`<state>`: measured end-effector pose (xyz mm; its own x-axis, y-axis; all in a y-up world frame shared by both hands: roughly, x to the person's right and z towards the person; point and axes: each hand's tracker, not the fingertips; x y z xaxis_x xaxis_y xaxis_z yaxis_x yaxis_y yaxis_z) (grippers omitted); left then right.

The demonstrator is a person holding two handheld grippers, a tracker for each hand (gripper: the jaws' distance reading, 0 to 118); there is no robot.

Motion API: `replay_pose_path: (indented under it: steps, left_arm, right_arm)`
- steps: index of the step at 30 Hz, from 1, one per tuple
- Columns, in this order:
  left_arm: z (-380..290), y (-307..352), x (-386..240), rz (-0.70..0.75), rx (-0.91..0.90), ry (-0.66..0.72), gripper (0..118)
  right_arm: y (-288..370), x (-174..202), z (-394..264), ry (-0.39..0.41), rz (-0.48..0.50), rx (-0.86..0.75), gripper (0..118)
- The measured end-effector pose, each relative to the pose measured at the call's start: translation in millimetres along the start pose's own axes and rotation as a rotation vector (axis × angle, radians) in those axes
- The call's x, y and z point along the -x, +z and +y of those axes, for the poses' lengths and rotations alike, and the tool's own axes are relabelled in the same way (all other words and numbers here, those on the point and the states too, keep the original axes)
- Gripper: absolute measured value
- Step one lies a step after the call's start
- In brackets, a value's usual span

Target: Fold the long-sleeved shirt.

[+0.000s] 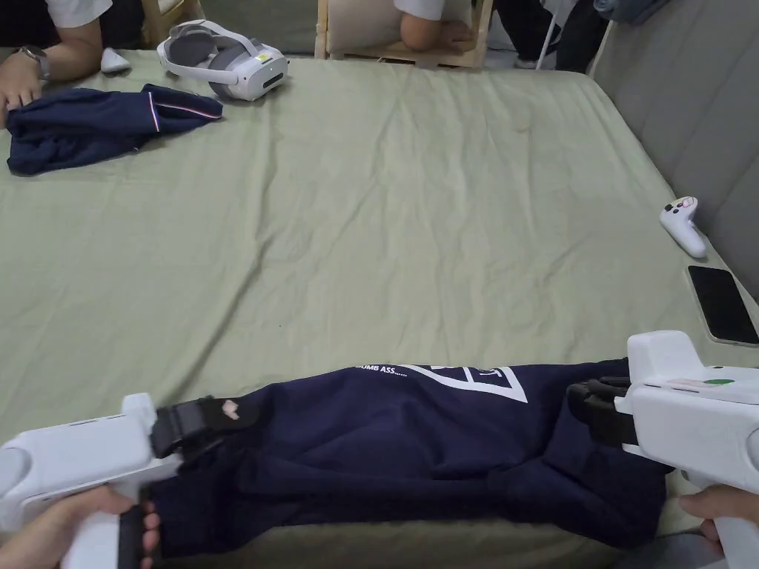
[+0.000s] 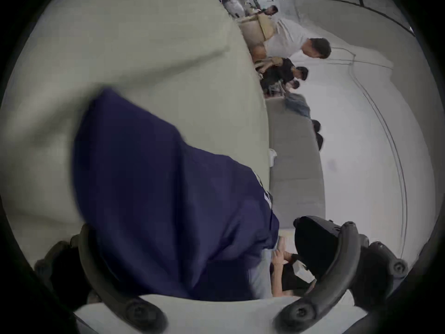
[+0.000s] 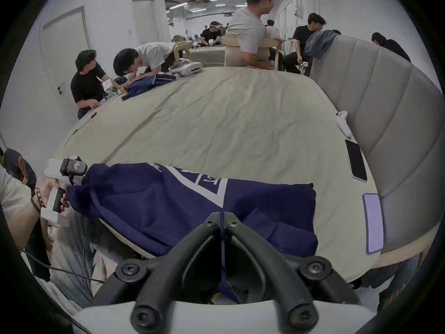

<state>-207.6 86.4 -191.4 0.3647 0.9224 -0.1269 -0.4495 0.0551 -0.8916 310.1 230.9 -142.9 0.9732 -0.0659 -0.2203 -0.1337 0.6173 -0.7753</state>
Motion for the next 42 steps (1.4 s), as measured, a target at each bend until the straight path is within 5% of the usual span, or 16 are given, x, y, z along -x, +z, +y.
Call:
replay_pose_path:
  steps: [2, 3, 4, 5, 7, 10, 16, 25, 27, 35, 42]
  left_arm:
    - [-4.1, -23.3, -6.3, 0.047, 0.007, -0.070, 110]
    - [-3.1, -27.3, -12.4, 0.069, 0.014, -0.106, 98]
    - [-4.7, -29.1, -21.4, 0.101, 0.033, -0.134, 37]
    - [-8.5, -27.2, -26.5, 0.225, 0.065, -0.212, 23]
    - [-7.0, -26.3, -29.9, 0.375, 0.077, -0.296, 23]
    - [14.7, -9.0, -22.7, 0.380, 0.109, -0.351, 23]
    - [45.5, 37.3, -33.4, 0.312, -0.036, -0.298, 22]
    - [76.3, 143.7, -17.5, 0.581, -0.195, -0.299, 22]
    - [72.3, 145.0, -23.9, 0.539, -0.185, -0.288, 22]
    - [-2.0, 51.1, -151.7, 0.146, -0.051, -0.430, 22]
    - [-41.0, -130.2, -183.4, 0.148, 0.178, -0.444, 22]
  right_arm:
    - [0.9, 0.1, -0.8, 0.000, 0.002, -0.001, 1]
    - [1.6, -0.4, -1.4, -0.001, 0.004, -0.002, 1]
    - [2.9, -1.9, -2.7, -0.015, -0.003, -0.003, 1]
    - [3.6, -3.0, -3.5, -0.018, -0.003, -0.003, 3]
    - [5.8, -4.9, -5.3, -0.015, -0.009, -0.001, 3]
    - [11.1, -2.6, -3.5, -0.008, -0.015, -0.003, 3]
    - [13.9, -2.9, -1.9, -0.010, -0.024, -0.009, 3]
    - [6.9, 1.1, 4.7, -0.013, -0.012, -0.024, 3]
    - [2.9, 1.8, 4.8, -0.015, -0.002, -0.023, 3]
    - [1.8, 0.1, 0.9, -0.019, 0.014, -0.026, 3]
    - [16.2, -17.9, -14.3, -0.079, -0.011, -0.042, 3]
